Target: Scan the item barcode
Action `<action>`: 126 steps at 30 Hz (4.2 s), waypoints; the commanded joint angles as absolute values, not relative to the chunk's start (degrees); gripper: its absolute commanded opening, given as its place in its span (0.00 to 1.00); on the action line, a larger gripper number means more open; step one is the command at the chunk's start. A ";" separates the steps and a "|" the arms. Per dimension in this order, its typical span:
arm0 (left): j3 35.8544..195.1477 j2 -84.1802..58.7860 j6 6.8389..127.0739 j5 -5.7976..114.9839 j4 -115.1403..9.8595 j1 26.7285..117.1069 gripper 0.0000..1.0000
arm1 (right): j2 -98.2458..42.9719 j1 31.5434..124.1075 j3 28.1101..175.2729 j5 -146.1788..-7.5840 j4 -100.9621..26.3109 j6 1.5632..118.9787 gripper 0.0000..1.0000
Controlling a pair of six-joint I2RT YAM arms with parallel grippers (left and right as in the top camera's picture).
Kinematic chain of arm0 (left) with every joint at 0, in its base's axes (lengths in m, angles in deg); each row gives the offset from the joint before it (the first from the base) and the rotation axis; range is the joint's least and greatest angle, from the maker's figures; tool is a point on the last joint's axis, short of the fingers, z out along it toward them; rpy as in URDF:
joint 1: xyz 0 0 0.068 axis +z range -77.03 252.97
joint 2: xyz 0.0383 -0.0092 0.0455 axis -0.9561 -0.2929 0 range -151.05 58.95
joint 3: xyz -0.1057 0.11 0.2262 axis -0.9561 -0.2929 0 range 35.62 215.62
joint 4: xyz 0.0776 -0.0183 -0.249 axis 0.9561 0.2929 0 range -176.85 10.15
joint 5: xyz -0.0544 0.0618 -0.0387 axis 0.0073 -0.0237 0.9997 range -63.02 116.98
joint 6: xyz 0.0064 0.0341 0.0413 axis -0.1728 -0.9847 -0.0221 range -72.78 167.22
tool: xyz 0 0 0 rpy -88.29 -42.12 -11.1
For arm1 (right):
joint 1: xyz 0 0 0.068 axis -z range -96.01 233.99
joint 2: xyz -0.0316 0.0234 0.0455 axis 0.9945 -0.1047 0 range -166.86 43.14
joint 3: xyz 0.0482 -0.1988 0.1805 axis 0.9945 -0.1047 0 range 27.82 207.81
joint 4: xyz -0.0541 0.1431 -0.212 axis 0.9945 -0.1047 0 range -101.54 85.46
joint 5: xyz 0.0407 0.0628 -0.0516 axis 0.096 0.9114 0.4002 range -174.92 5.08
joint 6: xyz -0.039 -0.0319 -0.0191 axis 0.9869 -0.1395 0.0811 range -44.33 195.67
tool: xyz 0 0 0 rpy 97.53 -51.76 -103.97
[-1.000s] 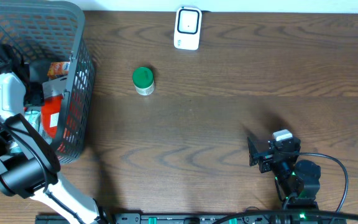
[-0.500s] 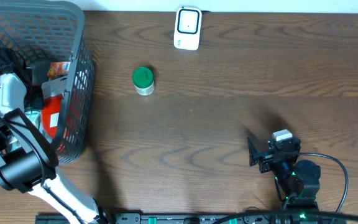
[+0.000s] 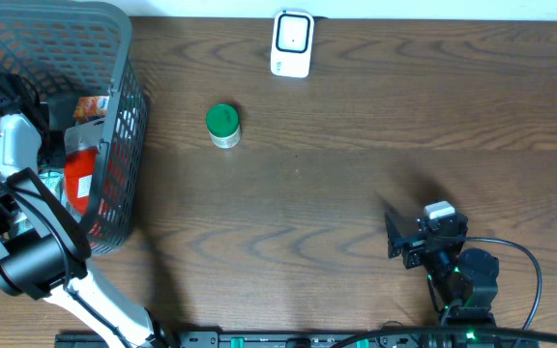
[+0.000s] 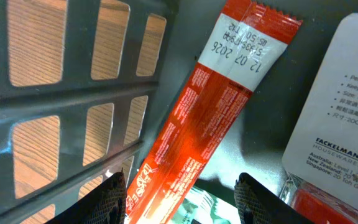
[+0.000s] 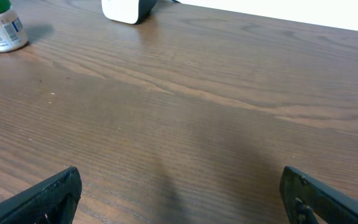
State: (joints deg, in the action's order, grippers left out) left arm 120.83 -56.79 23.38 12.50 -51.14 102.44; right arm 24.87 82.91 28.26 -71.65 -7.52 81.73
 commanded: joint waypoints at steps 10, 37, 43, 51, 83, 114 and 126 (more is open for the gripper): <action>120.57 -57.12 23.49 14.57 -52.67 102.59 0.54 | 24.74 82.49 28.15 -71.60 -7.79 80.88 0.99; 120.57 -61.60 23.49 14.55 -53.53 102.59 0.30 | 23.34 82.49 28.18 -71.82 -7.74 80.90 0.99; 120.57 -61.60 23.54 14.53 -53.50 102.57 0.22 | 23.34 82.49 28.15 -72.04 -7.74 80.88 0.99; 120.59 -61.60 23.95 14.53 -53.50 102.57 0.21 | 23.34 82.49 28.18 -72.04 -7.74 80.90 0.99; 120.66 -53.12 23.93 14.49 -54.82 102.57 0.13 | 23.34 82.49 28.18 -72.67 -7.33 80.88 0.99; 120.59 -46.35 24.56 14.59 -54.12 102.46 0.41 | 23.34 82.49 28.15 -72.67 -6.67 80.88 0.99; 120.59 -55.39 23.36 17.50 -50.66 102.46 0.41 | 23.34 82.49 28.18 -72.67 -6.76 80.88 0.99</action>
State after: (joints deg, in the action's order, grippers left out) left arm 120.83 -52.42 24.28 16.61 -51.47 102.40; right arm 23.48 82.91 28.26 -72.32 -6.85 81.73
